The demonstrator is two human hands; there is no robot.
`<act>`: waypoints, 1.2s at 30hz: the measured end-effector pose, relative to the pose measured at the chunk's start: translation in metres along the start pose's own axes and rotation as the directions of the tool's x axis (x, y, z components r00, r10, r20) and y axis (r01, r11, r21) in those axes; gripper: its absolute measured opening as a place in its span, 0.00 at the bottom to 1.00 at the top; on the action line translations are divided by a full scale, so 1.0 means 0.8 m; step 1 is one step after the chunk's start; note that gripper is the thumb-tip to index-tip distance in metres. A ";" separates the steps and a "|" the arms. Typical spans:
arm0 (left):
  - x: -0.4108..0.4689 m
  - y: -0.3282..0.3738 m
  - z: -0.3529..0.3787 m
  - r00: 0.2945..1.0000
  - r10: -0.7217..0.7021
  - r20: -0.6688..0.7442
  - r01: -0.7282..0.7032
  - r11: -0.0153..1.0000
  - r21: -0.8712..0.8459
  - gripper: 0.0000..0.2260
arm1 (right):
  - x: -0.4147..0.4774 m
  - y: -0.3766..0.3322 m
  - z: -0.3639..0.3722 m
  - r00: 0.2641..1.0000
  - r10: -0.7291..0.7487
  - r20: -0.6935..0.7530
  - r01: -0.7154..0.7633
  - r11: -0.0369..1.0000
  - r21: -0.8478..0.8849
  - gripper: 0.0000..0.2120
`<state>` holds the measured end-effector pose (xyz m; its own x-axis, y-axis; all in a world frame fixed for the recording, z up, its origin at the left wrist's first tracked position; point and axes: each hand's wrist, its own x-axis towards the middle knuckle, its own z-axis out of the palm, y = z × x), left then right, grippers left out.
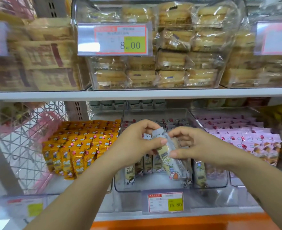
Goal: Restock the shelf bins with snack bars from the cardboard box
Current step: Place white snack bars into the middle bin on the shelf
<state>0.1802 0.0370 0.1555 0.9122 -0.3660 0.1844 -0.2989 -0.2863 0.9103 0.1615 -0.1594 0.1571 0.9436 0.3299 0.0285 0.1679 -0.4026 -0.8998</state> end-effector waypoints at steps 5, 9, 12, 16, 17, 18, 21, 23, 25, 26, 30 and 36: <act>0.001 -0.001 0.000 0.999 -0.033 -0.004 0.033 0.999 0.013 0.07 | 0.000 0.012 0.001 0.997 0.076 0.011 -0.077 0.993 0.091 0.20; -0.001 -0.003 -0.004 0.997 -0.021 -0.081 0.033 0.988 0.152 0.07 | -0.001 0.008 -0.005 0.991 0.060 -0.121 -0.083 0.977 -0.197 0.25; -0.002 -0.002 -0.009 0.966 0.014 -0.260 0.060 0.960 0.274 0.07 | -0.001 0.004 -0.016 0.978 -0.014 -0.210 -0.032 0.976 -0.214 0.18; -0.004 0.002 -0.010 0.931 0.047 -0.363 0.051 0.965 0.256 0.08 | 0.000 0.004 -0.021 0.966 -0.027 -0.259 -0.038 0.969 -0.244 0.16; -0.005 0.003 -0.009 0.925 0.053 -0.377 0.048 0.967 0.251 0.08 | 0.001 0.004 -0.020 0.962 -0.027 -0.272 -0.053 0.958 -0.281 0.18; -0.005 0.005 -0.008 0.918 0.053 -0.393 0.049 0.968 0.245 0.08 | 0.000 0.003 -0.020 0.960 -0.025 -0.280 -0.065 0.949 -0.307 0.20; -0.004 0.006 -0.005 0.903 0.020 -0.430 0.071 0.978 0.196 0.09 | -0.003 0.003 -0.023 0.965 -0.010 -0.261 -0.069 0.954 -0.293 0.18; -0.003 0.007 0.003 0.912 -0.076 -0.404 0.098 0.995 0.033 0.08 | -0.007 0.003 -0.026 0.974 0.015 -0.224 -0.064 0.975 -0.211 0.15; -0.002 0.008 0.011 0.922 -0.203 -0.331 0.141 0.970 -0.200 0.10 | -0.010 0.000 -0.026 0.983 0.039 -0.182 -0.055 0.995 -0.086 0.13; -0.002 0.009 0.014 0.925 -0.247 -0.290 0.162 0.945 -0.285 0.12 | -0.011 -0.001 -0.027 0.986 0.043 -0.160 -0.050 0.998 -0.041 0.13; -0.003 0.003 0.018 0.957 -0.279 -0.085 0.235 0.910 -0.341 0.16 | -0.010 -0.002 -0.032 0.990 0.036 -0.134 -0.032 0.999 0.035 0.11; -0.005 -0.010 0.010 0.972 -0.225 0.067 0.213 0.965 0.155 0.22 | -0.007 0.001 -0.025 0.964 -0.023 -0.264 -0.002 0.995 -0.097 0.12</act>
<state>0.1765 0.0335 0.1445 0.9352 -0.3506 -0.0503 -0.1378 -0.4910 0.8602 0.1618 -0.1788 0.1648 0.9813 0.1019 0.1635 0.1925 -0.4843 -0.8534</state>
